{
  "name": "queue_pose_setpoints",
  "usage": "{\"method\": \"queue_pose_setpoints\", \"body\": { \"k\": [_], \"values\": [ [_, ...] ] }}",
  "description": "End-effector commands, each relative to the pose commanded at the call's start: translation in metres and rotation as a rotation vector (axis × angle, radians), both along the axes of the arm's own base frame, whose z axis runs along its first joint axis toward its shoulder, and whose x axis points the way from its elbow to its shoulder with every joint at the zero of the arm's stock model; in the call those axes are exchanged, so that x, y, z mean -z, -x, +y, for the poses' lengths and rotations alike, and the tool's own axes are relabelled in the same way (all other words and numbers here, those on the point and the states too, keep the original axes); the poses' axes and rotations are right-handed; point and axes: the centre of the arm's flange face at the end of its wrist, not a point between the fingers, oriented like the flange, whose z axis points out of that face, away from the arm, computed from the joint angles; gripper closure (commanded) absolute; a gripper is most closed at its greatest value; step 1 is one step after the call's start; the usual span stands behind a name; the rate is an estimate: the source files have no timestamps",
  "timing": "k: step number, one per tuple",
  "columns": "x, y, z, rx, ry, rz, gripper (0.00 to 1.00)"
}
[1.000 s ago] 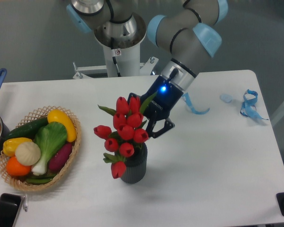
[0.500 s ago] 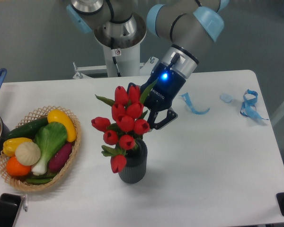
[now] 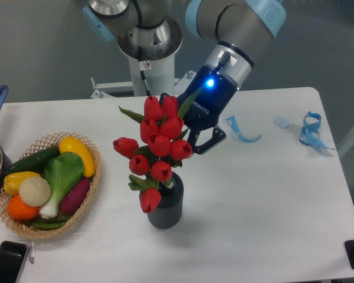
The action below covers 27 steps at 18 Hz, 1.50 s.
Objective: Pick up the flowers from the vase
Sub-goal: 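Lift the gripped tulips upward out of the grey vase, then carry the tulip bouquet away from the vase toward the blue tape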
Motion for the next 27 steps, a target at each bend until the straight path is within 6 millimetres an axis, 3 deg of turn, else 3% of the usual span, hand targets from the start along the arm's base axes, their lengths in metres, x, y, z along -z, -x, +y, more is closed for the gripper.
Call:
{"method": "queue_pose_setpoints", "body": {
  "k": [7, 10, 12, 16, 20, 23, 27],
  "values": [
    [-0.034, -0.013, -0.007, -0.012, -0.033, -0.012, 0.55],
    [-0.04, -0.009, -0.011, -0.032, -0.034, -0.02, 0.55],
    [-0.037, 0.009, -0.024, -0.064, -0.035, -0.017, 0.55],
    [-0.027, 0.063, -0.048, -0.13, -0.048, -0.038, 0.55],
    [-0.006, 0.111, -0.072, -0.183, -0.044, -0.032, 0.55],
    [0.008, 0.132, -0.075, -0.193, -0.04, -0.041, 0.55],
    [0.01, 0.147, -0.091, -0.225, -0.04, -0.042, 0.55]
  ]
}}
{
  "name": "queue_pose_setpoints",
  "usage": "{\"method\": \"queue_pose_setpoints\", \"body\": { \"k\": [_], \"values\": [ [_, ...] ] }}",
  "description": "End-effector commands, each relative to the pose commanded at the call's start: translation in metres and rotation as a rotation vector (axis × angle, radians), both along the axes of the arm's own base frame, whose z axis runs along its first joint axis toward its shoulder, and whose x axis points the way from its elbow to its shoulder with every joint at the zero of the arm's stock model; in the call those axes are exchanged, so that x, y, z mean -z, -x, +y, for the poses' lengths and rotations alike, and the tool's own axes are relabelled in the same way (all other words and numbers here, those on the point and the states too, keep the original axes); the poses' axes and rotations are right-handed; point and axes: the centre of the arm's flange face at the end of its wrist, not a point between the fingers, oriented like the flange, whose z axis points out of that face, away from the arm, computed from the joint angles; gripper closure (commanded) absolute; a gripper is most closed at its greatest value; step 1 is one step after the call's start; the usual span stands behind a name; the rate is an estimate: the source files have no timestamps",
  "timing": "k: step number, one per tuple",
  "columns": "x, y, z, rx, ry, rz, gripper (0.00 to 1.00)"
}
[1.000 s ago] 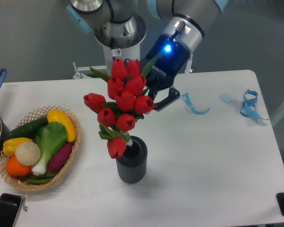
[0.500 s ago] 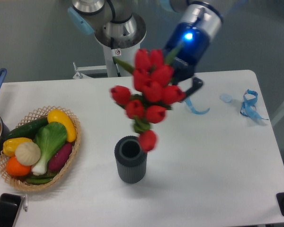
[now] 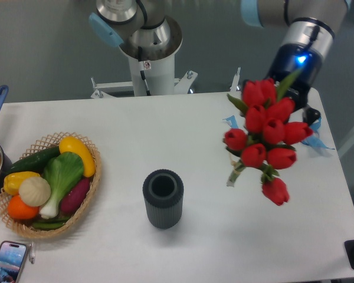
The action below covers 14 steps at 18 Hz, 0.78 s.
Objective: Pick up the flowers from the vase
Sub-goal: 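Carry the tulip bouquet away from the vase toward the blue tape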
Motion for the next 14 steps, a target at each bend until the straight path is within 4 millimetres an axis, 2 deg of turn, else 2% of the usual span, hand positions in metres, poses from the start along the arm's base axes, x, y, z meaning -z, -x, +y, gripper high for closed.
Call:
{"method": "queue_pose_setpoints", "body": {
  "k": [2, 4, 14],
  "values": [
    [0.007, 0.005, -0.001, -0.002, 0.003, -0.008, 0.55],
    [0.004, 0.014, -0.008, -0.014, 0.0, 0.005, 0.55],
    [0.013, 0.014, -0.01, -0.007, 0.003, 0.015, 0.54]
  ]
}}
